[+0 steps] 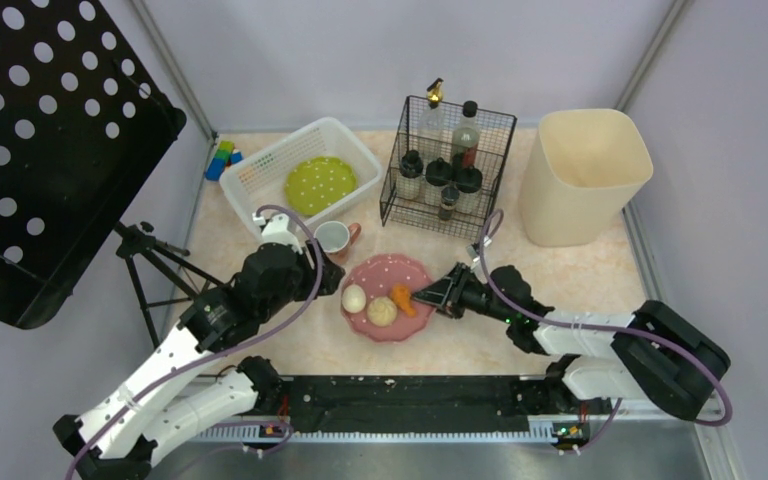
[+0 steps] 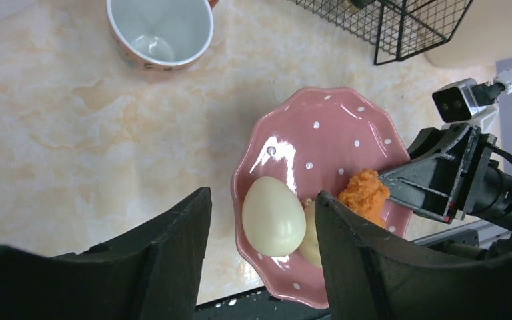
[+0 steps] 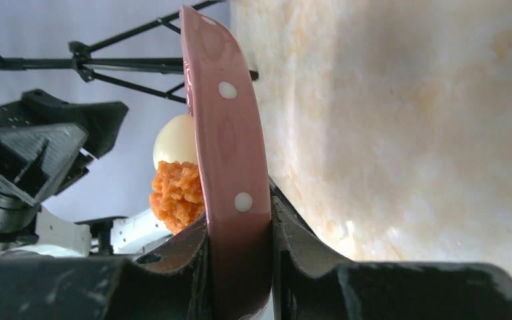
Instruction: Clear the kitchen counter
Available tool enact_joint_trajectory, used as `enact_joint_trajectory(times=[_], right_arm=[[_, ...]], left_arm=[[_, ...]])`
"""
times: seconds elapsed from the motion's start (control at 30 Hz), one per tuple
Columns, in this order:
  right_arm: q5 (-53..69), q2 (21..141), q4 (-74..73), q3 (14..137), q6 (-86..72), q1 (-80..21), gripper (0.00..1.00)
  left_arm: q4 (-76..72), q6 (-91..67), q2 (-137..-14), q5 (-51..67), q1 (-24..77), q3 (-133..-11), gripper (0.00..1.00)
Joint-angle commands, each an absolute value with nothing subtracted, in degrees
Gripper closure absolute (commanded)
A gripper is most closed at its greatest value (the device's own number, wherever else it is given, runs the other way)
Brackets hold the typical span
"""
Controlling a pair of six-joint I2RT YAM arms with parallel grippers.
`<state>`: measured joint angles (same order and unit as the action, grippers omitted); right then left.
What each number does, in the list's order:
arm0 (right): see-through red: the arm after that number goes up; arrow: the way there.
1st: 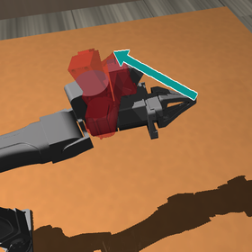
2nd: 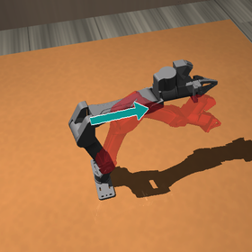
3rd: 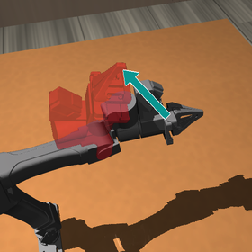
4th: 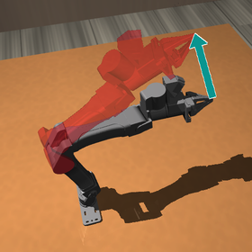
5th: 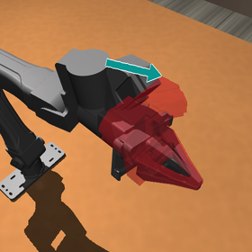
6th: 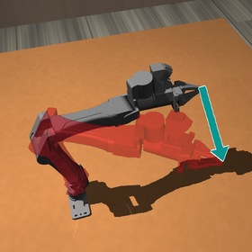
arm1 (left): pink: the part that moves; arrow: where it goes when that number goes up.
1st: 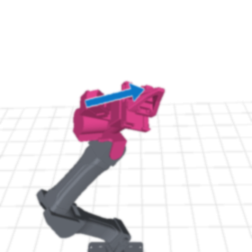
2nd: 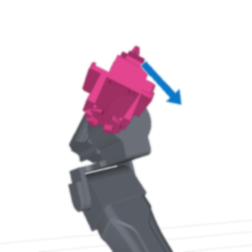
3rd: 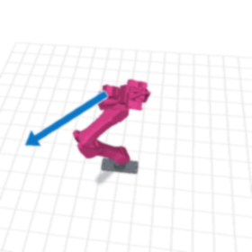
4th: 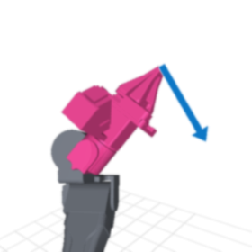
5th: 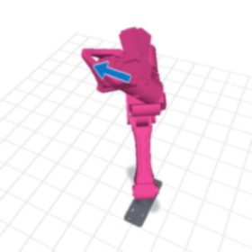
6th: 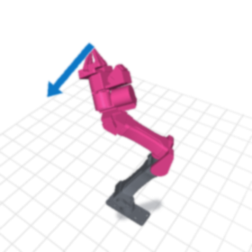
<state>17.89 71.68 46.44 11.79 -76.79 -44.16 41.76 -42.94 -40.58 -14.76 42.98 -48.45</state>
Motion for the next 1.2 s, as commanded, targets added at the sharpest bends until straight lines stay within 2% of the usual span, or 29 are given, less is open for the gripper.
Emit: enact_joint_trajectory(times=[0.0,0.23,0.57,1.17], right_arm=[[19.75,65.73,52.87,20.36,-78.74,-41.43,1.00],[20.65,60.45,38.45,30.31,-77.66,-35.52,1.00],[23.22,59.85,26.07,42.07,-78.15,-24.41,1.00],[34.91,63.98,12.74,61.34,-79.28,5.65,1.00]], left_arm=[[43.07,-41.79,-39.70,-17.08,42.80,-50.75,0.36],[41.22,-42.20,-38.42,-17.04,42.80,-49.48,0.35],[40.00,-42.88,-35.43,-17.75,42.80,-48.46,0.34],[30.26,-41.65,-40.50,-10.83,42.81,-42.17,0.34]])
